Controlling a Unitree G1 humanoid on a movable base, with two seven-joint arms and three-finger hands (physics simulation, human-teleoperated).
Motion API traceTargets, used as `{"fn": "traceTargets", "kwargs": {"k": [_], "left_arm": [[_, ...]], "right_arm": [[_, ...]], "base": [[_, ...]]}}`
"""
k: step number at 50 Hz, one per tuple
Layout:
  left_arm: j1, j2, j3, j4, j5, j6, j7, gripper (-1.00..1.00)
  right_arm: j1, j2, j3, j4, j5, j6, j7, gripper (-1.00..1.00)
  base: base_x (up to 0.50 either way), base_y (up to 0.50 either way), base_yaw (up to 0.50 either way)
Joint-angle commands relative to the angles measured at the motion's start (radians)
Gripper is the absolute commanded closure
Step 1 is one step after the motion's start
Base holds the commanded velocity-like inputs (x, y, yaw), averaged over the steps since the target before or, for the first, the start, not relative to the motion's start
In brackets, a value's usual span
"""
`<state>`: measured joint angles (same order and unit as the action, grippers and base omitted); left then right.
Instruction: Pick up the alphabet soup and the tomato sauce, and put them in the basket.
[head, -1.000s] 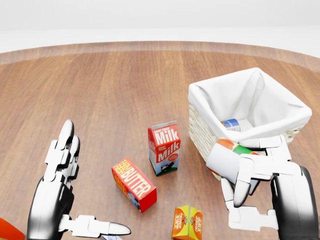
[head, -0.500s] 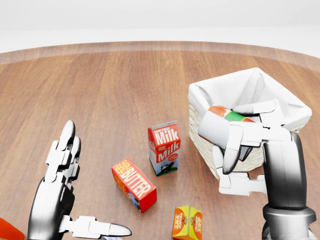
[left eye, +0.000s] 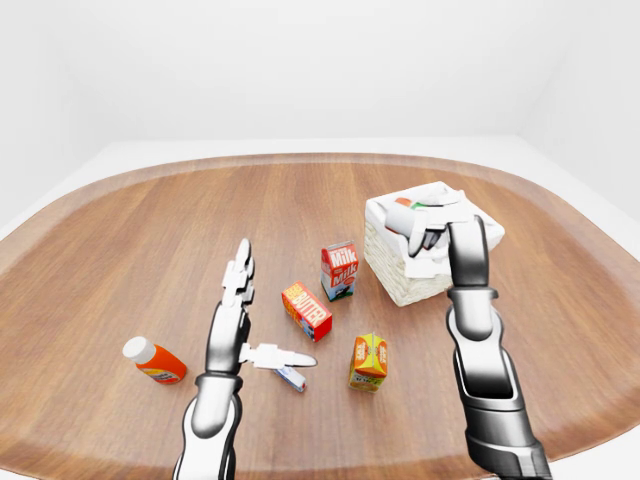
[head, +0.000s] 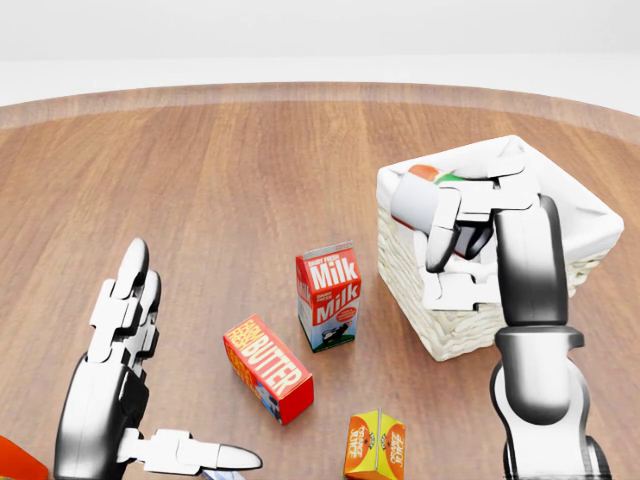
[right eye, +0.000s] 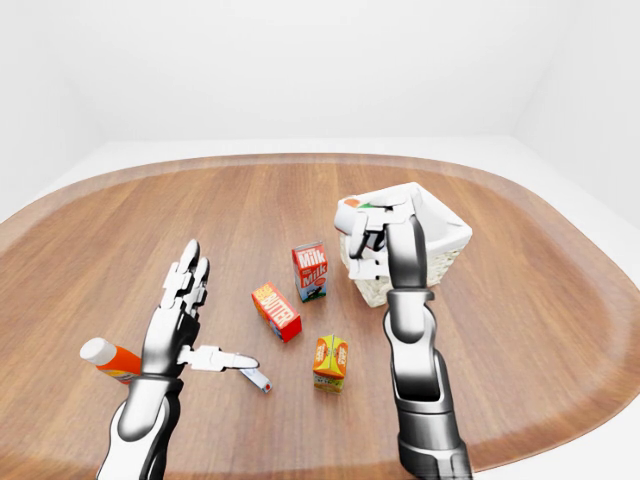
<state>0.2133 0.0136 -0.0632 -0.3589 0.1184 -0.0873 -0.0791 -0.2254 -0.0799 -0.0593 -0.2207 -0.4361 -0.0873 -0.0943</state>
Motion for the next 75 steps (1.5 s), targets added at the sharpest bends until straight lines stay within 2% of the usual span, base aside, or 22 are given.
{"fn": "traceTargets", "kwargs": {"k": [1, 19, 36, 39, 41, 55, 75], "left_arm": [[-0.007, 0.0, 0.005, 0.003, -0.007, 0.0, -0.002, -1.0], [-0.001, 0.001, -0.003, 0.005, 0.0, 0.0, -0.004, -1.0], [0.003, 0.002, -0.007, 0.005, 0.003, 0.0, -0.005, -1.0], [0.002, 0.002, -0.007, 0.003, 0.002, 0.0, -0.006, -1.0], [0.001, 0.002, -0.006, 0.007, 0.002, 0.0, -0.006, -1.0], [-0.003, 0.002, -0.003, 0.01, -0.001, 0.0, -0.006, -1.0], [-0.009, 0.0, 0.001, 0.009, -0.006, 0.0, -0.006, -1.0]], "right_arm": [[-0.141, -0.032, -0.009, 0.18, -0.011, 0.0, -0.057, 1.0], [-0.31, -0.103, -0.02, 0.566, -0.079, 0.0, -0.204, 1.0], [-0.539, -0.174, -0.005, 1.007, -0.162, 0.0, -0.357, 1.0], [-0.565, -0.179, 0.004, 1.074, -0.187, 0.0, -0.392, 1.0], [-0.589, -0.19, 0.025, 1.118, -0.255, 0.0, -0.429, 1.0], [-0.721, -0.212, 0.066, 1.4, -0.395, 0.0, -0.429, 1.0], [-0.784, -0.216, 0.086, 1.492, -0.505, 0.0, -0.429, 1.0]], "base": [[0.0, 0.0, 0.0], [0.0, 0.0, 0.0], [0.0, 0.0, 0.0], [0.0, 0.0, 0.0], [0.0, 0.0, 0.0], [0.0, 0.0, 0.0], [0.0, 0.0, 0.0]]}}
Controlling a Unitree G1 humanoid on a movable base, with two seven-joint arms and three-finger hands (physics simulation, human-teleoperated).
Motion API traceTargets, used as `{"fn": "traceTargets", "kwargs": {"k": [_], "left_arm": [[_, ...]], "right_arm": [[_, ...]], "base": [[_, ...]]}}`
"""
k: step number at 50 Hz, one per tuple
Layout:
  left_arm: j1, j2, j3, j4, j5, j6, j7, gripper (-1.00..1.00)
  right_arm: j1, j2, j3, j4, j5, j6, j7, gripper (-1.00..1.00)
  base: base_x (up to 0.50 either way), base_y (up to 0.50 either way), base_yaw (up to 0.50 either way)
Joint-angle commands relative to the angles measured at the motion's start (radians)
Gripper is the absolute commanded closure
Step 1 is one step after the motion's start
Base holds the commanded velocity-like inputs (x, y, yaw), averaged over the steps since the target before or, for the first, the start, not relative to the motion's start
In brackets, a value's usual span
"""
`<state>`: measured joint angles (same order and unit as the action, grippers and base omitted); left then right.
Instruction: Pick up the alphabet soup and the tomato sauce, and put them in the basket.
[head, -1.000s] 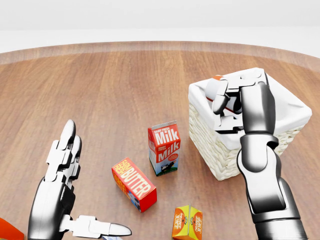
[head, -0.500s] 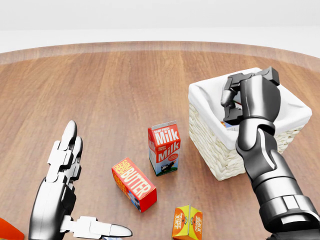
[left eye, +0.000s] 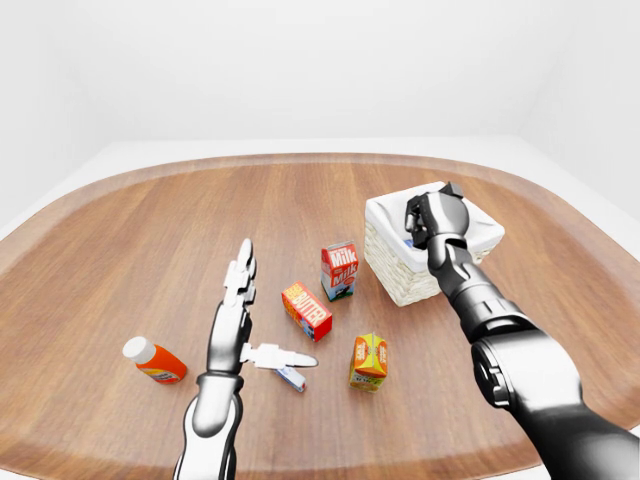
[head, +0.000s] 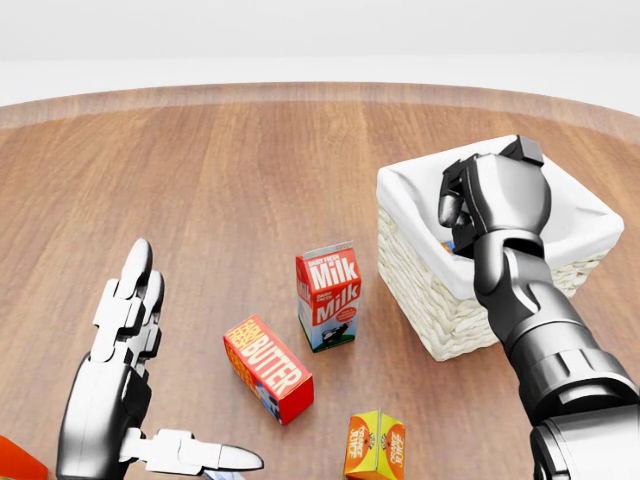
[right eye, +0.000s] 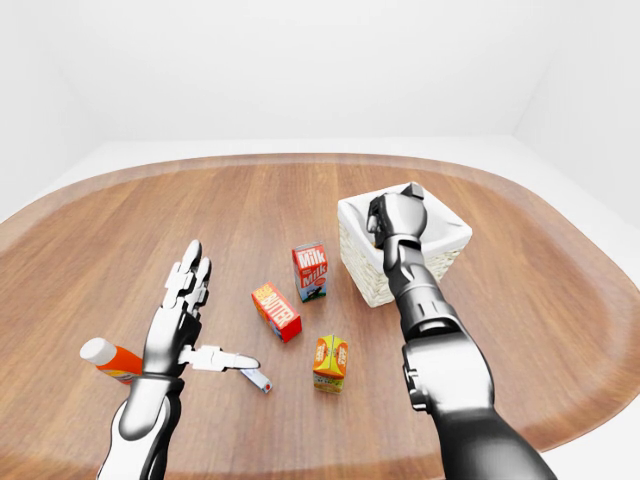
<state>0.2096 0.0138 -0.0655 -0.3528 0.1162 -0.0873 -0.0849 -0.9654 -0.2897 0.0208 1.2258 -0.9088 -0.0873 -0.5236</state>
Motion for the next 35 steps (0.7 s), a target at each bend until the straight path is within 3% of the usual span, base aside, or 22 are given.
{"fn": "traceTargets", "kwargs": {"k": [1, 22, 35], "left_arm": [[-0.005, 0.0, 0.003, 0.003, -0.004, 0.0, 0.0, -1.0], [0.0, 0.001, -0.002, -0.002, 0.001, 0.0, 0.0, -1.0], [0.001, 0.001, -0.004, 0.0, 0.003, 0.0, -0.002, -1.0]], "right_arm": [[-0.046, -0.006, 0.006, 0.046, -0.034, 0.0, 0.0, 1.0], [-0.107, -0.025, 0.007, 0.087, -0.097, 0.0, 0.0, 1.0], [-0.13, -0.03, 0.032, 0.114, -0.231, 0.0, 0.0, 1.0]], "base": [[0.0, 0.0, 0.0], [0.0, 0.0, 0.0], [0.0, 0.0, 0.0]]}}
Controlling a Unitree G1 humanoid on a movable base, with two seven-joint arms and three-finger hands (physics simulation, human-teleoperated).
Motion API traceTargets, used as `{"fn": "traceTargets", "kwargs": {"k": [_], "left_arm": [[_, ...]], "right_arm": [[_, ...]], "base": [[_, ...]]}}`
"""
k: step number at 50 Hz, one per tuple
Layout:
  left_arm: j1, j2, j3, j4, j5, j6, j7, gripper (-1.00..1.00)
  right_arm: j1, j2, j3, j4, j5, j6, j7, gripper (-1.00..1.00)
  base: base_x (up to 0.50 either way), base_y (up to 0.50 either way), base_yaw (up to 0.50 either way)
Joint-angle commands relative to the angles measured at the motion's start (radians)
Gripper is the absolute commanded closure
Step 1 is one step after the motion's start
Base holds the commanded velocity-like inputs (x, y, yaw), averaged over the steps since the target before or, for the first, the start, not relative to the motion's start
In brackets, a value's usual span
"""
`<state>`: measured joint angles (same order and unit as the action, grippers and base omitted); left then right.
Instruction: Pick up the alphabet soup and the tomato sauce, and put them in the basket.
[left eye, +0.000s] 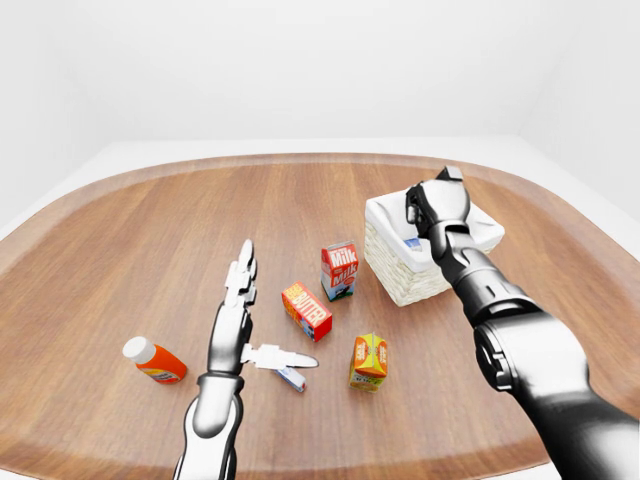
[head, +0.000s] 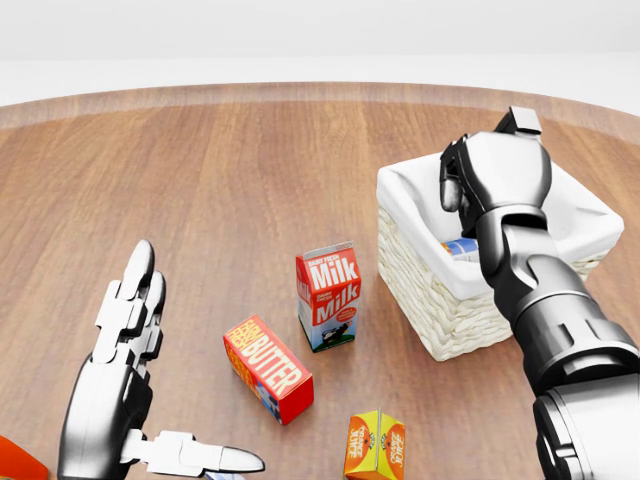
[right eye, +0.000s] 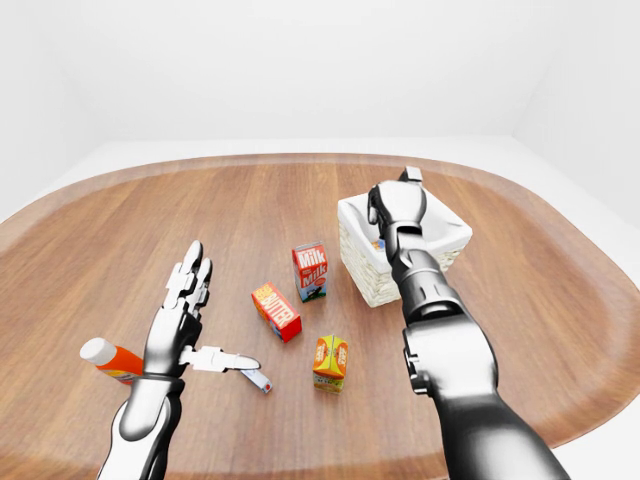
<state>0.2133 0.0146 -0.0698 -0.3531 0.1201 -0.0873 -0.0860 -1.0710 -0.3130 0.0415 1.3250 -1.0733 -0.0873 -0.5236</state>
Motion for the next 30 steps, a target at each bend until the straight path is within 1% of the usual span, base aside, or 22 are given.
{"fn": "traceTargets", "kwargs": {"k": [1, 4, 12, 30], "left_arm": [[-0.002, 0.0, 0.0, 0.001, -0.001, 0.0, -0.001, -1.0], [-0.002, 0.0, -0.001, -0.002, -0.001, 0.0, 0.0, -1.0], [-0.005, 0.001, 0.002, 0.004, -0.003, 0.0, 0.0, -1.0], [-0.007, -0.001, 0.004, 0.004, -0.005, 0.0, 0.0, -1.0]], "right_arm": [[-0.024, -0.007, 0.011, 0.015, -0.076, 0.0, 0.0, 1.0], [-0.02, -0.01, 0.019, 0.02, -0.114, 0.0, 0.0, 1.0], [-0.012, -0.016, 0.01, 0.024, -0.152, 0.0, 0.0, 1.0], [-0.001, -0.02, -0.006, 0.027, -0.161, 0.0, 0.0, 1.0]], "base": [[0.0, 0.0, 0.0], [0.0, 0.0, 0.0], [0.0, 0.0, 0.0], [0.0, 0.0, 0.0]]}}
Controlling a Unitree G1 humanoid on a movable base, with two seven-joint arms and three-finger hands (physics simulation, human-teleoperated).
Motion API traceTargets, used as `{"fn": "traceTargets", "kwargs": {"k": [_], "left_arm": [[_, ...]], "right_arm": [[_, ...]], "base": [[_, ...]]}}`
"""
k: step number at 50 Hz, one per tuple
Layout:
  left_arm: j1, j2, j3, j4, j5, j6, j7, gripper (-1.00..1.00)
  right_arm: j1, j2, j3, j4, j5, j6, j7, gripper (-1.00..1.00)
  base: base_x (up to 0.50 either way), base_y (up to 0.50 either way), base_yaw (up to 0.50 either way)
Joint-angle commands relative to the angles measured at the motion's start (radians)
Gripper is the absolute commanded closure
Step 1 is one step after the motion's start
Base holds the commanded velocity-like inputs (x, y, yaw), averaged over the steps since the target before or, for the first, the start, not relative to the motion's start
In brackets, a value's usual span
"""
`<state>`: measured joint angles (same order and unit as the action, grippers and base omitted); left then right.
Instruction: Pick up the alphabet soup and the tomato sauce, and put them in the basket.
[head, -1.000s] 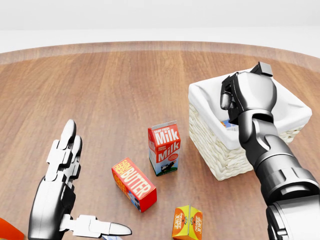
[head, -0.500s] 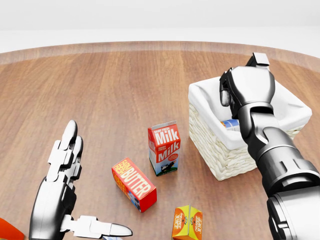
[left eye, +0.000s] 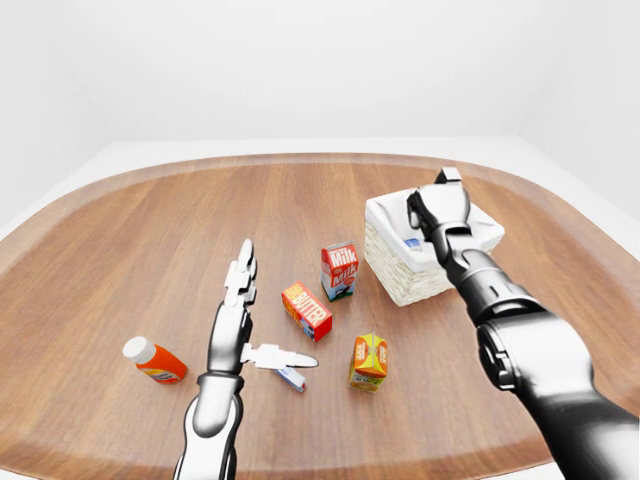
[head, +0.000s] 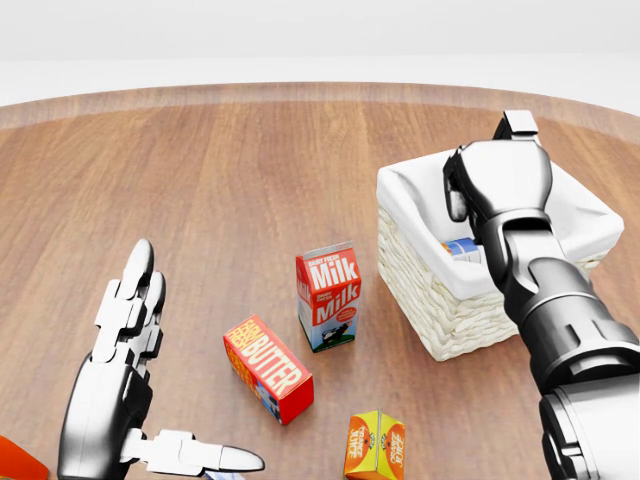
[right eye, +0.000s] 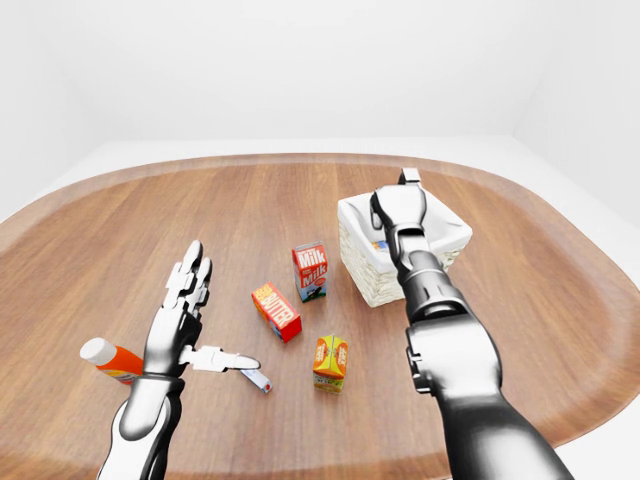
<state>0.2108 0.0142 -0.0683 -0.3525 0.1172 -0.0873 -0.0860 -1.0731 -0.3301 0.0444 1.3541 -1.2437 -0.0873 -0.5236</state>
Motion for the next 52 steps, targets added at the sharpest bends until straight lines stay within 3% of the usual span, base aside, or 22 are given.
{"fn": "traceTargets", "kwargs": {"k": [1, 6, 7, 8, 9, 11, 33, 52], "left_arm": [[-0.005, 0.0, 0.002, 0.003, -0.002, 0.0, 0.0, -1.0], [-0.002, 0.0, 0.001, 0.005, -0.002, 0.0, 0.001, -1.0], [-0.002, 0.0, 0.001, 0.004, -0.002, 0.0, 0.001, -1.0], [-0.001, 0.0, 0.001, 0.001, -0.002, 0.0, 0.001, -1.0], [-0.001, 0.0, 0.0, 0.001, -0.002, 0.0, 0.001, -1.0], [-0.003, 0.0, 0.001, 0.007, -0.002, 0.0, 0.001, -1.0], [0.0, 0.001, -0.003, 0.002, 0.001, 0.0, 0.0, -1.0], [-0.008, 0.001, 0.004, 0.008, -0.006, 0.0, 0.0, -1.0]], "right_arm": [[0.001, -0.004, -0.009, -0.002, 0.01, 0.0, 0.0, 1.0], [0.001, -0.003, -0.01, -0.002, 0.012, 0.0, 0.0, 0.97], [0.003, -0.002, -0.01, -0.001, 0.012, 0.0, 0.0, 0.73], [0.003, -0.002, -0.01, -0.002, 0.013, 0.0, 0.0, 0.13], [0.003, -0.003, -0.01, -0.002, 0.013, 0.0, 0.0, -0.31], [0.003, -0.002, -0.011, -0.002, 0.014, 0.0, 0.0, -1.0], [0.002, 0.001, -0.01, -0.001, 0.022, 0.0, 0.0, -1.0], [-0.071, -0.026, -0.021, -0.017, 0.06, 0.0, 0.0, -1.0]], "base": [[0.0, 0.0, 0.0], [0.0, 0.0, 0.0], [0.0, 0.0, 0.0], [0.0, 0.0, 0.0], [0.0, 0.0, 0.0], [0.0, 0.0, 0.0], [0.0, 0.0, 0.0], [0.0, 0.0, 0.0]]}}
